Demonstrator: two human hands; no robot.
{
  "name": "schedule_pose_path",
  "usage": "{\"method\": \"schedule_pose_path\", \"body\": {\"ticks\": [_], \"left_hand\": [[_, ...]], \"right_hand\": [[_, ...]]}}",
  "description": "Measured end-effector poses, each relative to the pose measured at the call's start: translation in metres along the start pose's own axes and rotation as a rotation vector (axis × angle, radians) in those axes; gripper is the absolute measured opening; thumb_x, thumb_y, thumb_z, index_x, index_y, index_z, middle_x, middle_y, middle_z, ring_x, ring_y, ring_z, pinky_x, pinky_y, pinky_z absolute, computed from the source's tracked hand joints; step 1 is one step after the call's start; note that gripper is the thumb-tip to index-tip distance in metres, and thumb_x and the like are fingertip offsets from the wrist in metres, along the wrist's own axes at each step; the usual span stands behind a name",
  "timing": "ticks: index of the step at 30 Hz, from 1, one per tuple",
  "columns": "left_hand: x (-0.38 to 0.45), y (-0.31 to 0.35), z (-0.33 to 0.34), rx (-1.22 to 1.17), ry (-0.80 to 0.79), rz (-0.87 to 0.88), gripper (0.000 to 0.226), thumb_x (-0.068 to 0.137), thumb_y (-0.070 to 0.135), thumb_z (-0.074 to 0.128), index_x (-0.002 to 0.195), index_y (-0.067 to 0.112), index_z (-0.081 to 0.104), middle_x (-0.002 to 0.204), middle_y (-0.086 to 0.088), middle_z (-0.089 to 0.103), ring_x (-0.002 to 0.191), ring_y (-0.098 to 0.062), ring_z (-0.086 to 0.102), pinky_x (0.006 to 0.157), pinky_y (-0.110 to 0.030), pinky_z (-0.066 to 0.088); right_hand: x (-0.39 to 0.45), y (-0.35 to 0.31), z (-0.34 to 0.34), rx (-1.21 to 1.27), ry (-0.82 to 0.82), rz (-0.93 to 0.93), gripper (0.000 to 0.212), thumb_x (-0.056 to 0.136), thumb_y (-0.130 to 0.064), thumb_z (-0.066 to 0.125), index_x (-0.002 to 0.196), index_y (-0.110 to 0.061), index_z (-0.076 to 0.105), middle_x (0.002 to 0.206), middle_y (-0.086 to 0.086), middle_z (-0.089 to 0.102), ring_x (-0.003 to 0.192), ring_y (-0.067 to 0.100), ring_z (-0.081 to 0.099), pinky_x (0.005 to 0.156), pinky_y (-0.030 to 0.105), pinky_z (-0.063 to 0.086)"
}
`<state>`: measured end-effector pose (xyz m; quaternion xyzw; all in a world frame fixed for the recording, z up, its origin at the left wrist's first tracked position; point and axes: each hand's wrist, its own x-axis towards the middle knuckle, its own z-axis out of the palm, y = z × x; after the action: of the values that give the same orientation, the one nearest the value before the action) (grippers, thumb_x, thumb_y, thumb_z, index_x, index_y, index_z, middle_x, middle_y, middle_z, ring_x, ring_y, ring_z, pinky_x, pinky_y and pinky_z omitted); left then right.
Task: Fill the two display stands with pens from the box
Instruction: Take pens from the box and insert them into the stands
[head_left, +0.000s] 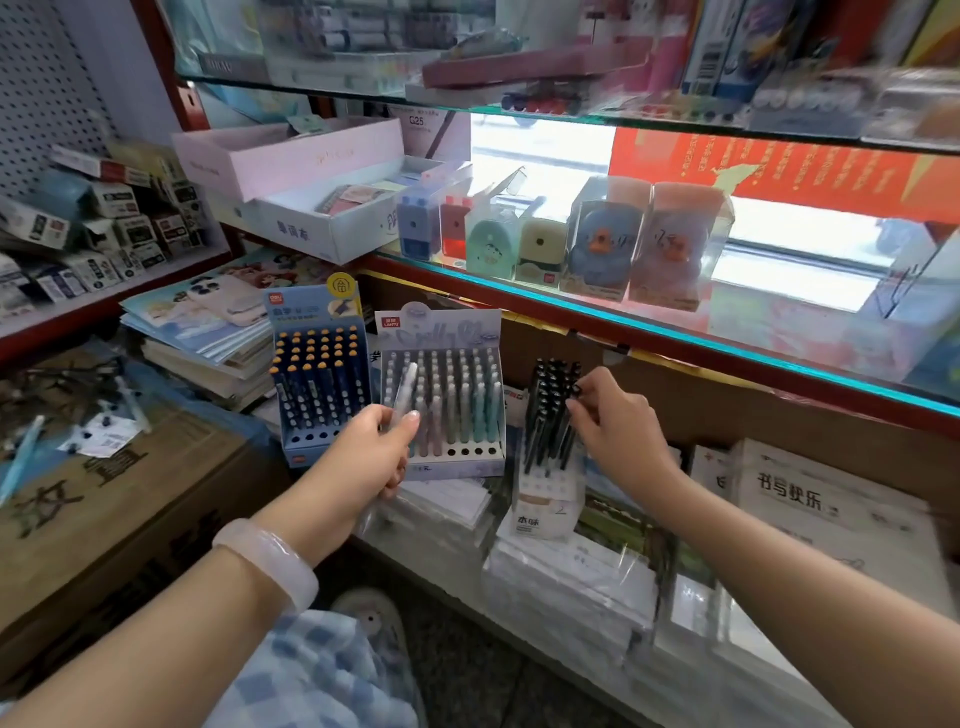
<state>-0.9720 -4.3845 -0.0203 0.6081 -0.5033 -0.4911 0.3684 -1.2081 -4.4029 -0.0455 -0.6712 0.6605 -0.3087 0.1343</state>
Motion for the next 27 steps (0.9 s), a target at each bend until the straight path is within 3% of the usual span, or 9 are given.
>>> {"method": "schedule_pose_path", "body": {"ticks": [3,10,15,23,25,27], "left_hand": [[0.003,-0.004,-0.003,-0.013,0.027,-0.037,0.024,0.100,0.024,0.038,0.113,0.007,0.048,0.064,-0.003,0.043,0.049,-0.012,0.035,0.044,-0.023,0.030],[0.004,-0.014,-0.006,0.011,0.027,-0.041,0.029,0.101,0.020,0.034,0.122,0.005,0.048,0.065,-0.005,0.047,0.051,-0.014,0.039,0.045,-0.024,0.033],[0.003,-0.021,-0.016,0.039,0.046,-0.012,0.034,0.100,0.010,0.029,0.129,0.005,0.046,0.072,-0.007,0.054,0.058,-0.015,0.045,0.050,-0.023,0.040],[-0.009,-0.013,-0.026,0.038,0.041,0.131,0.021,0.096,0.003,0.042,0.110,0.016,0.050,0.085,-0.005,0.060,0.072,-0.013,0.056,0.060,-0.019,0.047],[-0.011,-0.013,-0.030,0.013,0.042,0.149,0.020,0.095,0.002,0.045,0.103,0.019,0.052,0.085,-0.005,0.061,0.072,-0.012,0.058,0.059,-0.017,0.048],[-0.013,-0.013,-0.032,-0.029,0.039,0.151,0.022,0.094,0.000,0.046,0.098,0.021,0.053,0.086,-0.006,0.062,0.073,-0.013,0.060,0.060,-0.018,0.049]], "right_hand": [[0.000,0.006,0.011,0.012,-0.005,0.040,0.018,0.096,-0.023,0.051,0.109,-0.010,0.048,0.095,0.005,0.065,0.077,0.019,0.063,0.071,0.035,0.056],[-0.001,0.016,0.030,-0.074,-0.106,0.062,0.009,0.097,-0.021,0.050,0.096,-0.014,0.043,0.083,0.007,0.063,0.070,0.023,0.062,0.067,0.045,0.055],[0.001,0.015,0.039,-0.077,-0.114,0.069,0.010,0.097,-0.019,0.050,0.093,-0.011,0.044,0.080,0.008,0.060,0.069,0.023,0.059,0.064,0.042,0.051],[0.011,-0.001,0.024,-0.228,-0.206,0.140,0.017,0.096,-0.026,0.051,0.100,-0.011,0.047,0.087,0.008,0.061,0.074,0.024,0.060,0.066,0.037,0.051],[0.014,-0.012,0.013,-0.343,-0.139,0.092,0.021,0.095,-0.032,0.052,0.103,-0.014,0.047,0.087,0.005,0.062,0.075,0.022,0.062,0.066,0.035,0.054],[0.016,-0.028,0.005,-0.289,-0.059,0.021,0.019,0.095,-0.033,0.052,0.103,-0.016,0.050,0.085,0.002,0.064,0.073,0.020,0.064,0.067,0.035,0.056]]}}
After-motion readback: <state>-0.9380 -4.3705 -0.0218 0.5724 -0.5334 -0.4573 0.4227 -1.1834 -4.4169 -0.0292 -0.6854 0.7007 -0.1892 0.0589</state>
